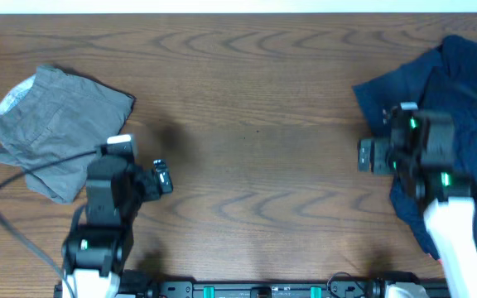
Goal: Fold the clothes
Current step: 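Reach the right gripper to the navy pants on the right pile and grasp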
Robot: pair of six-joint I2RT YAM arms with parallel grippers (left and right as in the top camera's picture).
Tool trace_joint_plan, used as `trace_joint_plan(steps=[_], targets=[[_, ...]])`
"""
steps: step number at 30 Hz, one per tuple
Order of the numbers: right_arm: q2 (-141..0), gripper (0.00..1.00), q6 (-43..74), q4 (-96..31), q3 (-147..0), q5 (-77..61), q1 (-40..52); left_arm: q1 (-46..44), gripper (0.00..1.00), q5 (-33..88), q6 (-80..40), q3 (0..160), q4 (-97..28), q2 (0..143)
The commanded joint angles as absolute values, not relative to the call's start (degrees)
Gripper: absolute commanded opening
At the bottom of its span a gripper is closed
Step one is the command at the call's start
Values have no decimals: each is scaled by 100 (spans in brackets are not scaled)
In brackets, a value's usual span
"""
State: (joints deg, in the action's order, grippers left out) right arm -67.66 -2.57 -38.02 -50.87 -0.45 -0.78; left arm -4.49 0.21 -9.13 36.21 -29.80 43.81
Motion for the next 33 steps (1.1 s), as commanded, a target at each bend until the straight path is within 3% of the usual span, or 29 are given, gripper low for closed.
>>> trace_joint_plan(steps=[1,2,5,17,23,26,31,33], targets=[[-7612,99,-517,-3730,-5636,285,1,-414,98,298,-882,4003,-3131,4945],[-7830,99,-624,-3592,-5671,287,-1,-414,98,377,-882,4023,-3124,5076],[-8484,81,-604,-3157,-5671,545,-60,-414,98,410,-882,4025,-3118,5415],[-10263,79,-517,-2152,-5669,775,-353,-414,98,410,-882,4025,-3120,5712],[-10637,69,-213,-1894,-5669,1223,-469,-414,98,410,-882,4025,-3122,5712],[-10715,53,-217,-1870,-5666,1225,-523,-414,98,410,-882,4025,-3120,5712],[-10715,11,-130,-1844,-5669,1221,-670,-414,98,410,-882,4025,-3098,5712],[-10709,2,-45,-1846,-5671,1214,-707,-414,98,410,-882,4025,-3087,5712]])
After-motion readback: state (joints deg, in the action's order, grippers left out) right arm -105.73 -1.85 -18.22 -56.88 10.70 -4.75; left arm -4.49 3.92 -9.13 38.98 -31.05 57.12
